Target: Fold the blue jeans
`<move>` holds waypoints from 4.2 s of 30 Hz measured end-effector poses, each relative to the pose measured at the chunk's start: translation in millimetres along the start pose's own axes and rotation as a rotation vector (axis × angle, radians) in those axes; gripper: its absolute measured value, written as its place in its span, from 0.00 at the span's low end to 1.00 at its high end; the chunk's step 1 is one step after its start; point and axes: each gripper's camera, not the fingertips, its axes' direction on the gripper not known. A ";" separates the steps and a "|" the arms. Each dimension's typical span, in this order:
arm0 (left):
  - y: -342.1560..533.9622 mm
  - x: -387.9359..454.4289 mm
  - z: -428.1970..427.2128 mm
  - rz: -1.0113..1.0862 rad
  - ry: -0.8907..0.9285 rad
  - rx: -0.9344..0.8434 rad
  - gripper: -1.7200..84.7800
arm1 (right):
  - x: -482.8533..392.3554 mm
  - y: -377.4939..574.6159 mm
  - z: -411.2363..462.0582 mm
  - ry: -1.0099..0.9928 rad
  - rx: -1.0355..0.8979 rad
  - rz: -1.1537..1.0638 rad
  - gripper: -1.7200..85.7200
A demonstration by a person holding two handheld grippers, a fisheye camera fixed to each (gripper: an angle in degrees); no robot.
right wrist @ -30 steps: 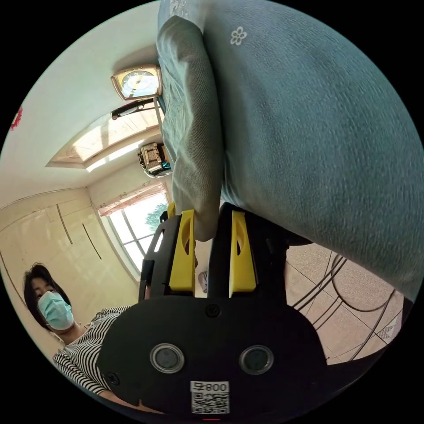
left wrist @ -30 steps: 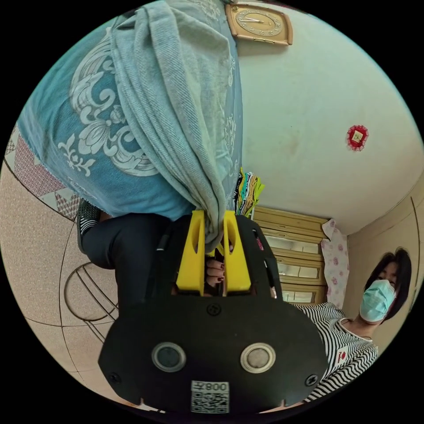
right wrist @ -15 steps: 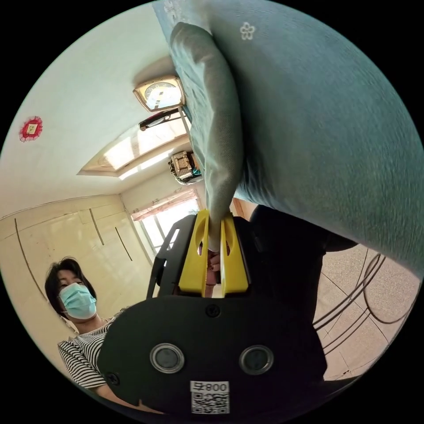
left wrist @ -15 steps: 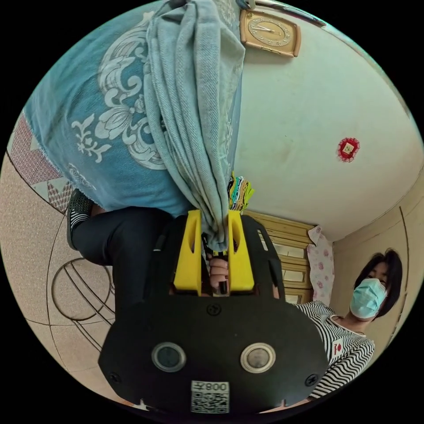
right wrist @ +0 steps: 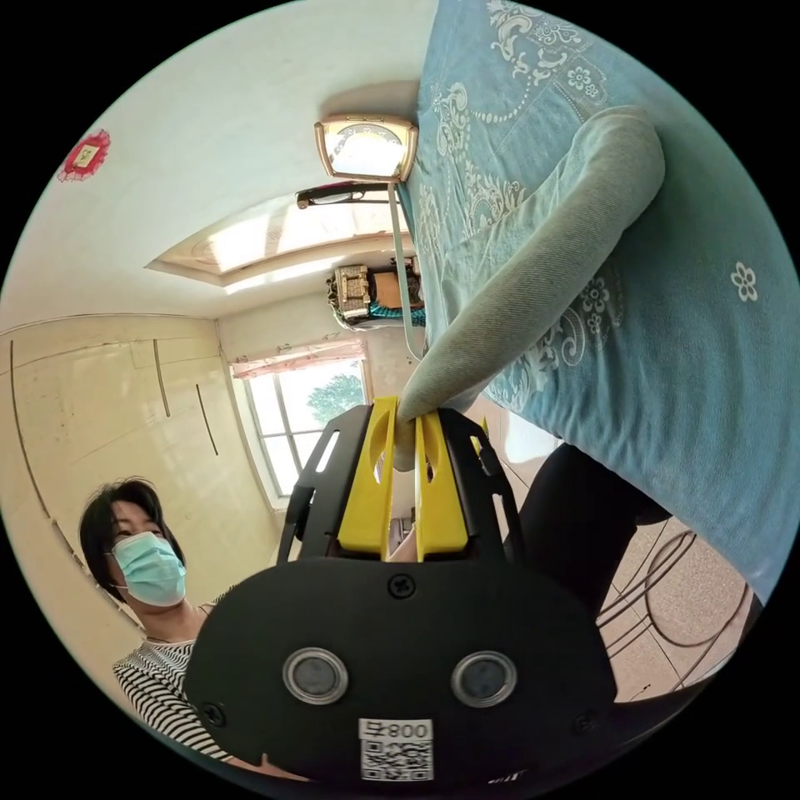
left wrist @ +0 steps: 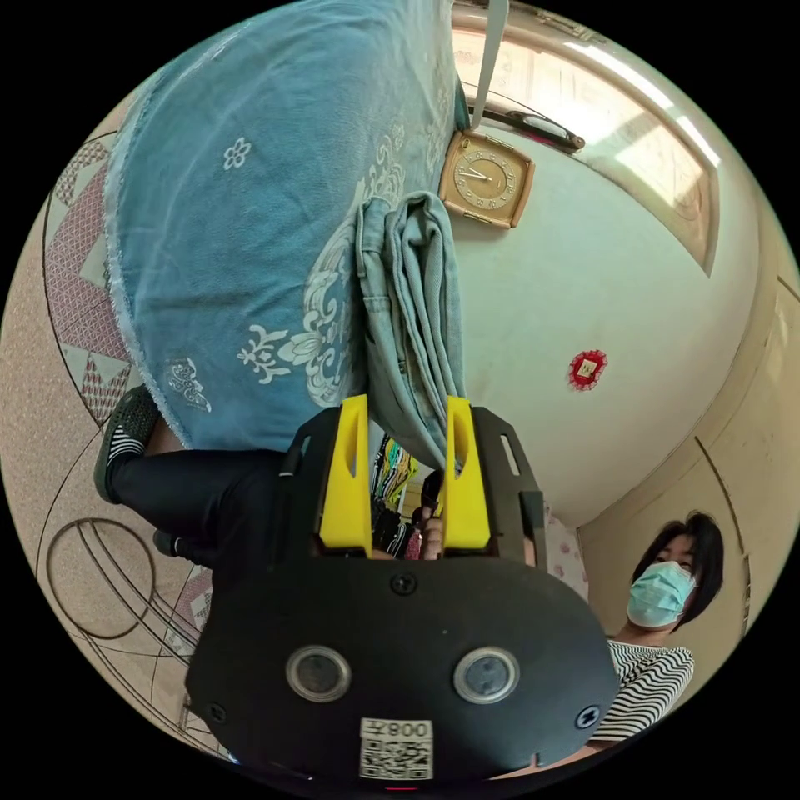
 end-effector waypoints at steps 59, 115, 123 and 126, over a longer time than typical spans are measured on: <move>24.2 333.8 691.6 0.444 -0.023 -0.202 0.07 | 331.8 323.9 -269.3 -0.075 0.251 -0.286 0.03; 808.5 401.3 2028.6 1.529 -0.438 -1.131 0.02 | 657.8 626.3 -773.5 0.824 1.234 -0.075 0.03; 854.3 369.7 2052.3 1.552 -0.556 -1.108 0.02 | 657.4 515.7 -746.3 1.062 1.155 -0.035 0.02; 871.2 369.5 2041.9 1.544 -0.530 -1.107 0.02 | 657.3 503.5 -736.8 1.064 1.199 -0.081 0.02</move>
